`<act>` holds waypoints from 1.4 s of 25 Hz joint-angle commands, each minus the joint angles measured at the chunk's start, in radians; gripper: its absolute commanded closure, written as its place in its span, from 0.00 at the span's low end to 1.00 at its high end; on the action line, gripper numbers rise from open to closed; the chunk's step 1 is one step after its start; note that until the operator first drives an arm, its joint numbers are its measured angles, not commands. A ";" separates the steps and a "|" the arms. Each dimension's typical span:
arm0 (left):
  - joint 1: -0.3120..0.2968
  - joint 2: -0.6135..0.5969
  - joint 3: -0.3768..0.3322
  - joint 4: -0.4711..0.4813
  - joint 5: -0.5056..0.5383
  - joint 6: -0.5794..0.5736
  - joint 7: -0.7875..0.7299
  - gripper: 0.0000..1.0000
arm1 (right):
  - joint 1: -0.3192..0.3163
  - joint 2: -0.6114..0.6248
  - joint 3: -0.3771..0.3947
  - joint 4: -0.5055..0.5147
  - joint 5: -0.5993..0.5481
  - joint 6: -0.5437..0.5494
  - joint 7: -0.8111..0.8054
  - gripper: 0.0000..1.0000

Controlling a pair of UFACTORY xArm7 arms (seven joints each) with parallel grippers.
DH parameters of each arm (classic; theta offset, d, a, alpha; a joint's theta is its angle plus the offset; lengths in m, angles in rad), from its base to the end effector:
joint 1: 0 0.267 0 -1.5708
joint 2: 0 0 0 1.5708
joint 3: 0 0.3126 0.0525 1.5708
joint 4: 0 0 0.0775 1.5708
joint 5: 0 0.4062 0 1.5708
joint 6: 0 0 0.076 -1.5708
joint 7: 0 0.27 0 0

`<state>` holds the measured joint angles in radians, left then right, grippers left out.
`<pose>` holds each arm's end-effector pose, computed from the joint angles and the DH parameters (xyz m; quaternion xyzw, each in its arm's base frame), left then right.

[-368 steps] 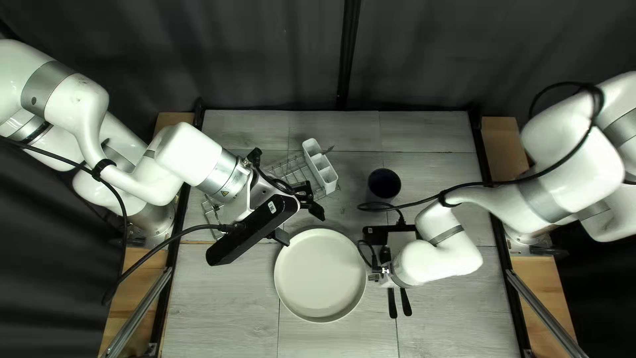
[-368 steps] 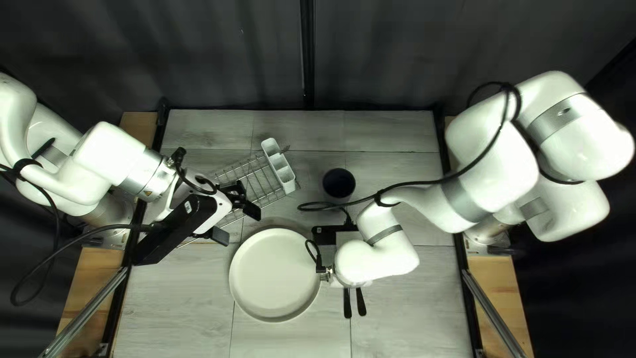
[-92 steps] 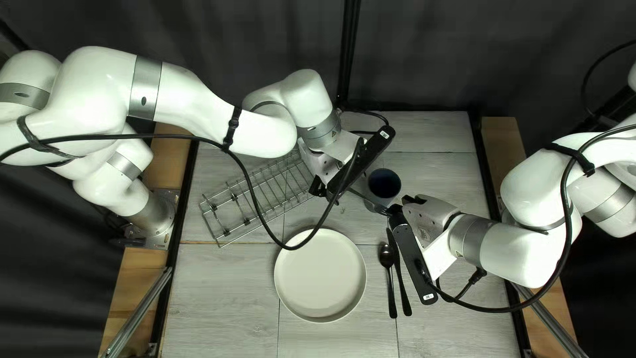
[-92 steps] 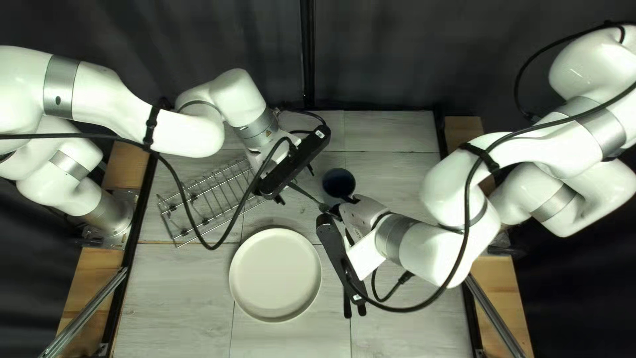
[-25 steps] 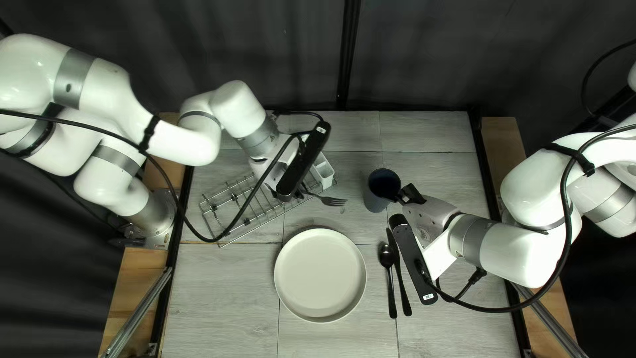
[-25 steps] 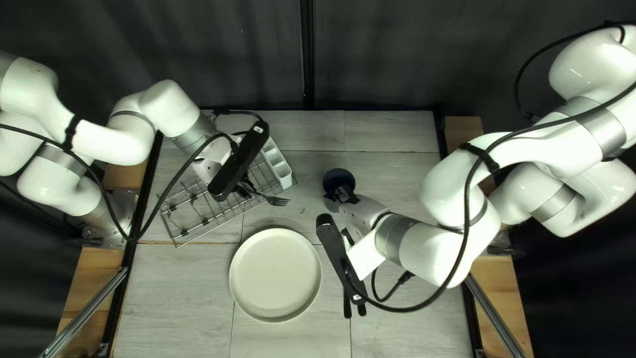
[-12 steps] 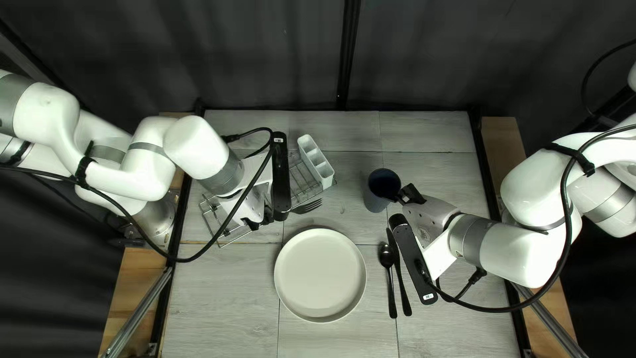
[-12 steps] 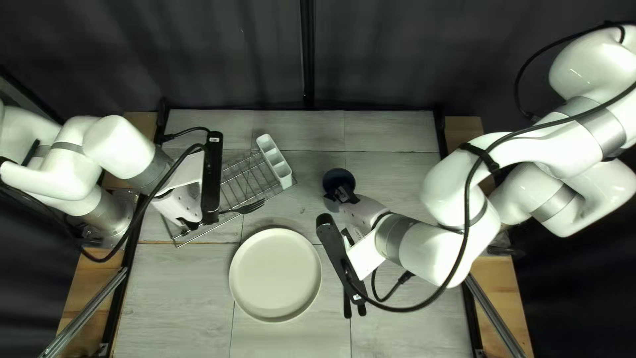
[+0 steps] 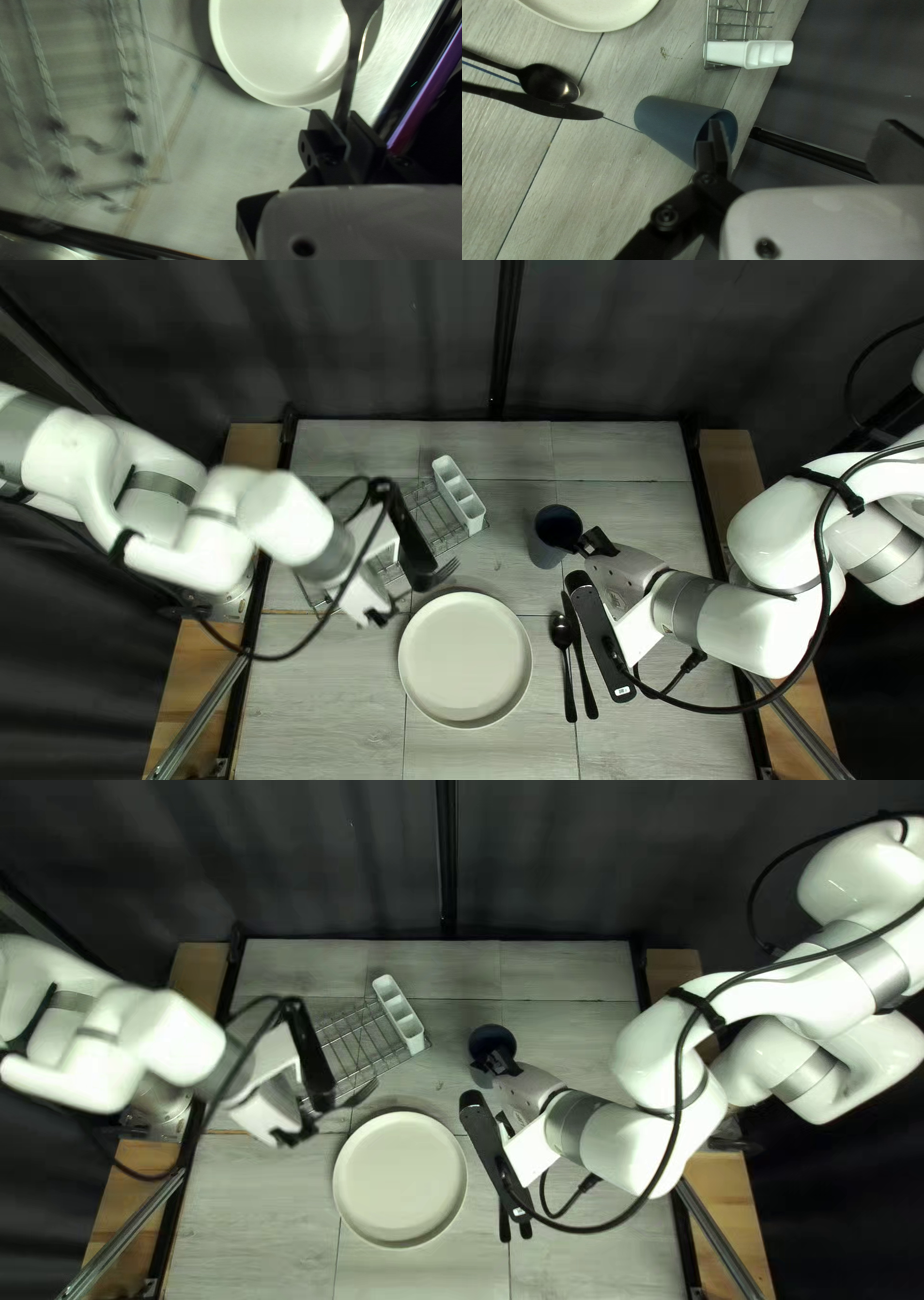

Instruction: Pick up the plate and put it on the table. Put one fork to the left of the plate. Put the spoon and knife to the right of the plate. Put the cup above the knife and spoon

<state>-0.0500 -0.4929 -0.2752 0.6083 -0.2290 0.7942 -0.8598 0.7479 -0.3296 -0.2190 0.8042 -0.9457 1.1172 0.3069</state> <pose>0.4241 -0.1540 0.2106 0.9314 0.3312 0.1085 0.1049 0.4880 0.0938 0.2727 0.8750 0.3014 0.1658 0.3407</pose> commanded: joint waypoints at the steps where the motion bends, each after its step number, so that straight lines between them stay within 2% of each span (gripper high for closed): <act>1: 0.001 0.005 -0.006 0.003 -0.003 -0.001 -0.011 1.00 | 0.000 0.000 0.000 0.000 0.000 0.000 0.000 0.00; 2: 0.000 -0.006 0.006 -0.020 -0.019 -0.014 -0.009 1.00 | 0.000 0.000 0.000 0.000 0.000 0.000 0.000 0.00; 4: 0.002 -0.023 -0.014 -0.060 -0.045 -0.054 -0.071 1.00 | 0.000 0.000 0.000 0.000 0.000 0.000 0.000 0.00; 8: 0.007 -0.013 -0.181 -0.096 -0.099 -0.121 -0.425 1.00 | 0.000 0.000 0.000 0.000 0.000 0.000 0.000 0.00; 11: 0.034 0.008 -0.250 -0.068 -0.096 -0.064 -0.646 1.00 | 0.000 0.000 0.000 0.000 0.000 0.000 0.000 0.00; 18: 0.034 0.008 -0.250 -0.068 -0.096 -0.064 -0.646 1.00 | 0.000 0.000 0.000 0.000 0.000 0.000 0.000 0.00; 20: 0.039 0.045 -0.228 -0.099 -0.112 -0.126 -0.602 1.00 | 0.000 0.000 0.000 0.000 0.000 0.000 0.000 0.00; 21: 0.051 0.073 -0.241 -0.102 -0.109 -0.142 -0.625 1.00 | 0.000 0.000 0.000 0.000 0.000 0.000 0.000 0.00; 24: 0.076 0.121 -0.309 -0.097 -0.090 -0.144 -0.769 1.00 | 0.000 0.000 0.000 0.000 0.000 0.000 0.000 0.00; 26: 0.090 0.142 -0.364 -0.077 -0.070 -0.096 -0.915 1.00 | 0.000 0.000 0.000 0.000 0.000 0.000 0.000 0.00; 30: 0.110 0.190 -0.409 -0.054 -0.041 -0.051 -1.074 1.00 | 0.000 0.000 0.000 0.000 0.000 0.000 0.000 0.00; 32: 0.117 0.205 -0.419 -0.067 -0.041 -0.061 -1.115 1.00 | 0.000 0.000 0.000 0.000 0.000 0.000 0.000 0.00; 35: 0.153 0.294 -0.463 -0.065 0.033 -0.121 -1.223 1.00 | 0.000 0.000 0.000 0.000 0.000 0.000 0.000 0.00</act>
<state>0.0733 -0.2691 -0.6992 0.5422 -0.2538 0.7161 -1.9952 0.7479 -0.3296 -0.2190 0.8042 -0.9457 1.1172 0.3069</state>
